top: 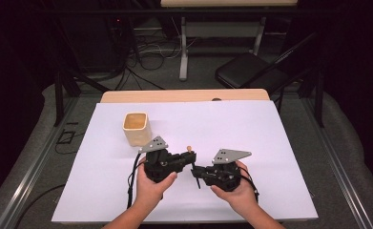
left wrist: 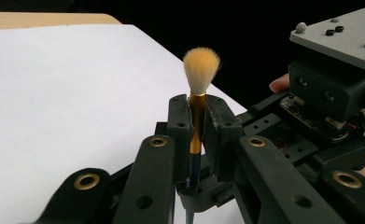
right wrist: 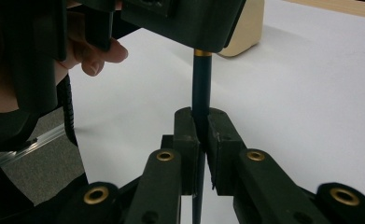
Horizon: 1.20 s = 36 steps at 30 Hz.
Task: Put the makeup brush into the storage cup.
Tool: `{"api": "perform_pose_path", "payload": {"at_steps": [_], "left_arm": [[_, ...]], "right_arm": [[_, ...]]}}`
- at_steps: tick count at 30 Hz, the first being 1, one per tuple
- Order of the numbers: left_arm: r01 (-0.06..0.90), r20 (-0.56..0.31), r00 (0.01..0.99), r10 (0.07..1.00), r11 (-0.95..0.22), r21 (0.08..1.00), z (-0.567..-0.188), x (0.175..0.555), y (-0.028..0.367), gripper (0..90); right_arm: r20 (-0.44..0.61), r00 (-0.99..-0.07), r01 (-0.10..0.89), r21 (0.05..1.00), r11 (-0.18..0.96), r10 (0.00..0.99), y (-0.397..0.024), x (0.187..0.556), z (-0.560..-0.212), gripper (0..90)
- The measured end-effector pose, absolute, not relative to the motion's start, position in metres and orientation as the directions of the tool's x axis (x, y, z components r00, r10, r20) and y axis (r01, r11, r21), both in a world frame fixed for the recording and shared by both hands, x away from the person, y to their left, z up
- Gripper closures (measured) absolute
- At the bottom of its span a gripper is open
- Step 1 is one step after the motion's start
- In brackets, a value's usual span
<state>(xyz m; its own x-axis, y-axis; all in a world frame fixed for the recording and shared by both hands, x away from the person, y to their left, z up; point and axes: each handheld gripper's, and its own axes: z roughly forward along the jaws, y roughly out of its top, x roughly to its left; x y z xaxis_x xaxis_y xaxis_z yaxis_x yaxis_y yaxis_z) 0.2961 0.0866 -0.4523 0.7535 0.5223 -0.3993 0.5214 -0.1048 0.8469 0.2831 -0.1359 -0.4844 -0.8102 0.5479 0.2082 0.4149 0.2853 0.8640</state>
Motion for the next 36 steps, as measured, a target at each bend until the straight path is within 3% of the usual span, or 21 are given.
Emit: {"api": "perform_pose_path", "payload": {"at_steps": [28,36], "left_arm": [[0.517,-0.39,0.757,0.525,-0.116,0.848,-0.4517,0.2945,0.0865,83.6],[0.505,-0.383,0.76,0.525,-0.107,0.857,-0.4491,0.2946,0.0867,83.7]], "right_arm": [[0.217,-0.812,0.419,0.863,0.282,0.542,-0.1353,0.2825,-0.486,82.7],[0.219,-0.809,0.416,0.869,0.267,0.545,-0.1387,0.2818,-0.4847,73.9]]}}
